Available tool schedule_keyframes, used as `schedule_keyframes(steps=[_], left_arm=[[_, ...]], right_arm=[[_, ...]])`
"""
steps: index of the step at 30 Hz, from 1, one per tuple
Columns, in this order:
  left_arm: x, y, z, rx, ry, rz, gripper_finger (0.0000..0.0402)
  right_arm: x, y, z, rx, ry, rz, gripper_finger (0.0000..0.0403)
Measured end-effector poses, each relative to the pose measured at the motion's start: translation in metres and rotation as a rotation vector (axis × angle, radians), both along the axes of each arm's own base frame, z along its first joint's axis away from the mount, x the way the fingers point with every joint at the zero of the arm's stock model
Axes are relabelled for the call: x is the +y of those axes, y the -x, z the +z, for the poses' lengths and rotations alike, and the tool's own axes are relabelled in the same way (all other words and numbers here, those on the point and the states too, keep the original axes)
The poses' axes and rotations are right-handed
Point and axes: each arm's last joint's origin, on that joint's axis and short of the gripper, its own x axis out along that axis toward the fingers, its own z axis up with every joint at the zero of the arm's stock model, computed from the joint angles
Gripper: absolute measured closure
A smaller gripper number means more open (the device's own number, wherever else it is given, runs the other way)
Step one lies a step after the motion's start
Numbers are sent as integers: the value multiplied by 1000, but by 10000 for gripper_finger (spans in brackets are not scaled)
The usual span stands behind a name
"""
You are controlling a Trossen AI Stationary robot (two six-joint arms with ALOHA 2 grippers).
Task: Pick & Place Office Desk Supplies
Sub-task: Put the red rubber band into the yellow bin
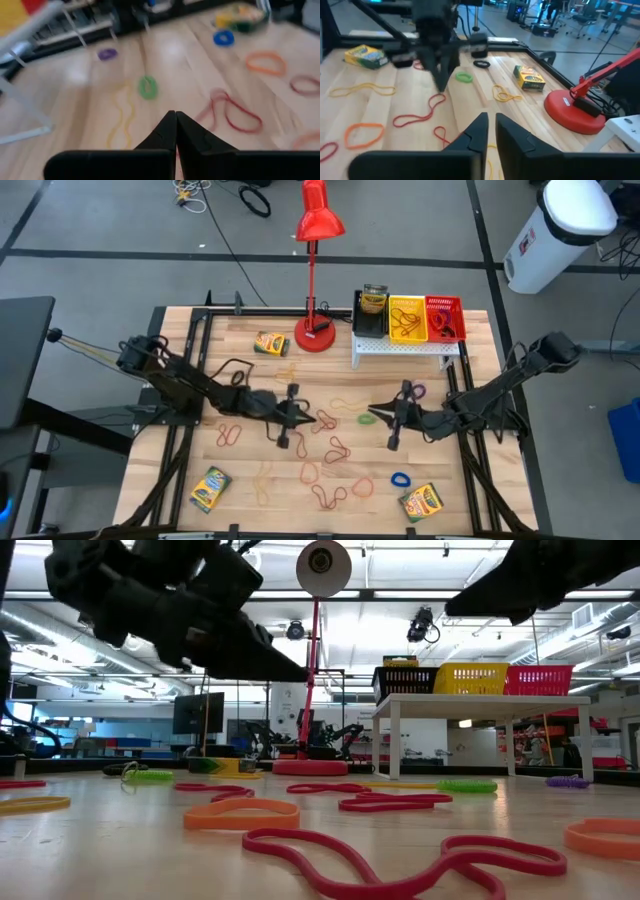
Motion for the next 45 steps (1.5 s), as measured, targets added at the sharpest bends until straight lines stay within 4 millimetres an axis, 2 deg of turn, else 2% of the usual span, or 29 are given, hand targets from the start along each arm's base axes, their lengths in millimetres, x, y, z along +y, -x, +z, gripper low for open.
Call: schedule_keyframes(steps=[6,12,16,22,29,35,38,45], left_arm=[[11,5,-1,-90,77,40,396],[10,6,0,-112,77,111,396],[11,7,-1,-107,80,145,395],[5,11,-12,15,94,99,381],[-16,19,-26,223,108,67,308],[-18,15,-25,360,103,102,255],[-16,17,-27,388,100,121,251],[-17,16,-38,446,114,100,269]], right_arm=[[1,-18,-17,6,7,-38,318],[-15,-46,-37,-29,8,-109,277],[-23,-57,-49,-16,-20,-52,242],[-24,-61,-60,59,-89,94,200],[-22,-61,-62,76,-94,121,194],[-22,-61,-62,72,-95,122,194],[-22,-61,-62,72,-95,122,194],[-22,-61,-62,72,-95,122,194]])
